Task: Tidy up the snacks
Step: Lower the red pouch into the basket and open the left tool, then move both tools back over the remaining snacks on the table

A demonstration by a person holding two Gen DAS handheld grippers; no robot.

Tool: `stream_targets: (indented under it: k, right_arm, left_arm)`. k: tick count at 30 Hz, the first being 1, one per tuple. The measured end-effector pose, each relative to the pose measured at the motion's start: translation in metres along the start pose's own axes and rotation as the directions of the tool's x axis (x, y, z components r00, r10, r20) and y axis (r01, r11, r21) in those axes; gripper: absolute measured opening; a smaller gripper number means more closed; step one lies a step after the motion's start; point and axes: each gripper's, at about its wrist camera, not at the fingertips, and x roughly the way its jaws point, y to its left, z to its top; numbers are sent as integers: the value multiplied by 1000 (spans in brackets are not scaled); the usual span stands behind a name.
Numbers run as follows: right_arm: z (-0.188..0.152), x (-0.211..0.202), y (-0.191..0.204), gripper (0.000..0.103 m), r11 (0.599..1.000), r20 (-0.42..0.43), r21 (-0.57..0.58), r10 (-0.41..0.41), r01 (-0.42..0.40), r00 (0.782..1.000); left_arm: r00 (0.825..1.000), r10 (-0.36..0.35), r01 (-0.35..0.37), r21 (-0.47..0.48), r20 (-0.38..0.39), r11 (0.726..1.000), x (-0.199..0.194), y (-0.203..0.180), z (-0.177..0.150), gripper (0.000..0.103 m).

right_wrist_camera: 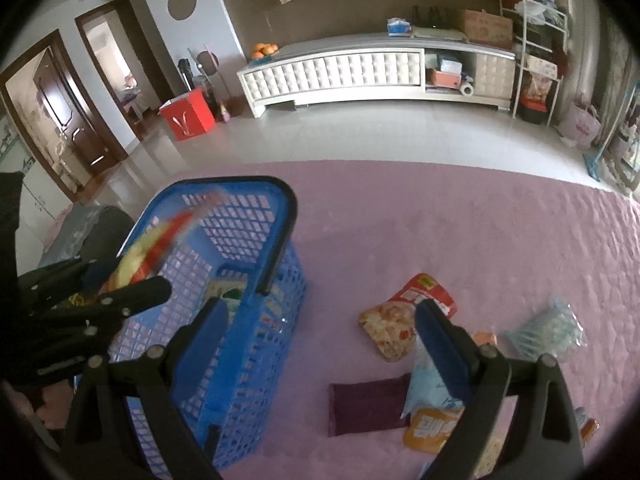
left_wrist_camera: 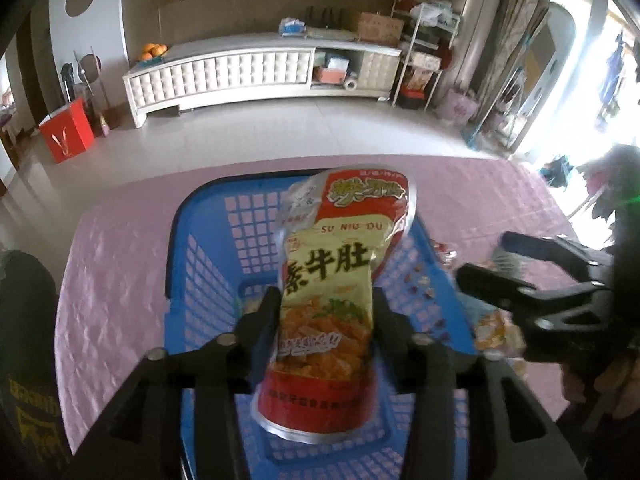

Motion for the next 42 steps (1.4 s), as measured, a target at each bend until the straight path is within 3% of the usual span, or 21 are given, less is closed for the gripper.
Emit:
stream_targets:
  k: [2, 4, 10, 30, 42]
  right_arm:
    - [-1, -2, -1, 96, 1000, 2, -9, -6, 6, 1000]
    - [-2, -8, -1, 96, 1000, 9, -20, -15, 15, 1000]
    - [-5, -33, -2, 96, 1000, 38, -23, -5, 6, 999]
    - [-41, -156, -26, 96, 998, 164, -12, -58, 61, 985]
    - [-69, -184, -51, 96, 992, 177, -10, -122, 125, 977]
  left_arm:
    - [1000, 20, -20, 13, -2, 1000, 6, -1, 1, 54]
    - [999, 33, -33, 23, -6, 999, 8, -2, 1, 70]
    - [999, 38, -38, 12, -1, 999, -1, -8, -4, 70]
    - [993, 12, -21, 72, 121, 997, -114, -97, -37, 70]
    - [992, -22, 4, 145, 123, 989, -123, -157, -54, 70]
